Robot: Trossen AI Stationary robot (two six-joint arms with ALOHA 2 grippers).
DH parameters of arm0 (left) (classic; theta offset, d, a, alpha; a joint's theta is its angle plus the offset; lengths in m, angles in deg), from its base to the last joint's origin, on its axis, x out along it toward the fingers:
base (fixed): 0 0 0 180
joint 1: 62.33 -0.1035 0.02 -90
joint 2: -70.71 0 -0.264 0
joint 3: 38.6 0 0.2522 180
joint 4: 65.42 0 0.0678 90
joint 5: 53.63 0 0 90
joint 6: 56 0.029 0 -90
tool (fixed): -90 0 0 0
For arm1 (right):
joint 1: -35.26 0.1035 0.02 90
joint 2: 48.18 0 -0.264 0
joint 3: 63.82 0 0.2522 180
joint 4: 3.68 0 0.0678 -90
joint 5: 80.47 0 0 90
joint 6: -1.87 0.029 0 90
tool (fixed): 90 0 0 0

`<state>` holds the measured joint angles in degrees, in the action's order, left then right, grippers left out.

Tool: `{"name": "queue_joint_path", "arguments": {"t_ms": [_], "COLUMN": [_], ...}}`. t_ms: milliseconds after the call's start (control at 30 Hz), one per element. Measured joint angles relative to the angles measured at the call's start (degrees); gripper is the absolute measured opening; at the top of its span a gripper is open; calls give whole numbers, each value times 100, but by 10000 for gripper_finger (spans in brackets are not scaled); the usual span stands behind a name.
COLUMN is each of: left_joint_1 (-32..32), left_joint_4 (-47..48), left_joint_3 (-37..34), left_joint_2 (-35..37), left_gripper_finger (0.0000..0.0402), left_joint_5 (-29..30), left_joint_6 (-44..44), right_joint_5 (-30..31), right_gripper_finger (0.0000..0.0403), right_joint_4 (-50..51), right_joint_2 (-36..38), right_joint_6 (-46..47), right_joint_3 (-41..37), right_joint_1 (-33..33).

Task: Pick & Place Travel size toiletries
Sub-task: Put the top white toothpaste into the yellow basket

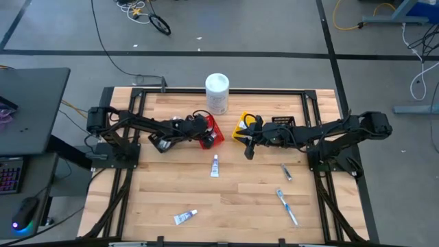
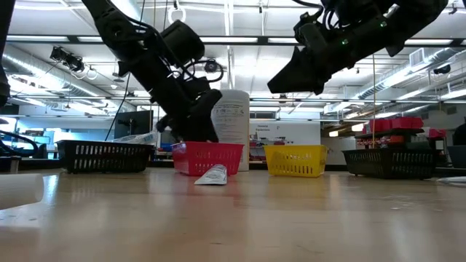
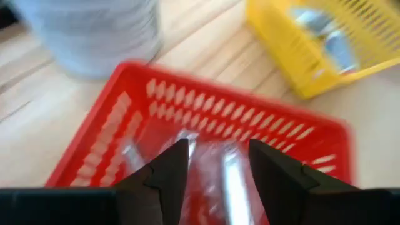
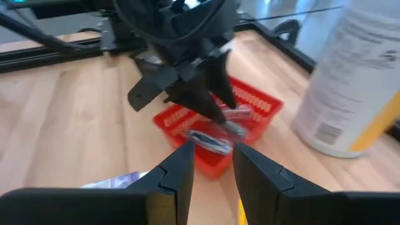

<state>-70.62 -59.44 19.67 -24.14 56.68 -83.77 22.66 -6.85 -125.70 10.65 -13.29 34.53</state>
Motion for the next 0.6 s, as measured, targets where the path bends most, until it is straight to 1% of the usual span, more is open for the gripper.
{"name": "queue_joint_path", "arguments": {"t_ms": [233,400,467,600], "left_joint_1": [345,672,808,1135], "left_joint_4": [-1164,-1903,-1999,-1958], "left_joint_3": [0,0,0,0], "left_joint_2": [0,0,0,0], "left_gripper_finger": [169,164,163,162], "left_joint_5": [-44,-68,-66,-163], "left_joint_6": [705,960,861,251], "right_joint_5": [-892,-919,-919,-919], "right_gripper_finger": [120,119,119,119], "right_joint_4": [-3,-43,-45,-42], "right_joint_2": [0,0,0,0], "right_joint_6": [-54,-66,-66,-65], "right_joint_3": [0,0,0,0], "right_joint_1": [0,0,0,0]}}
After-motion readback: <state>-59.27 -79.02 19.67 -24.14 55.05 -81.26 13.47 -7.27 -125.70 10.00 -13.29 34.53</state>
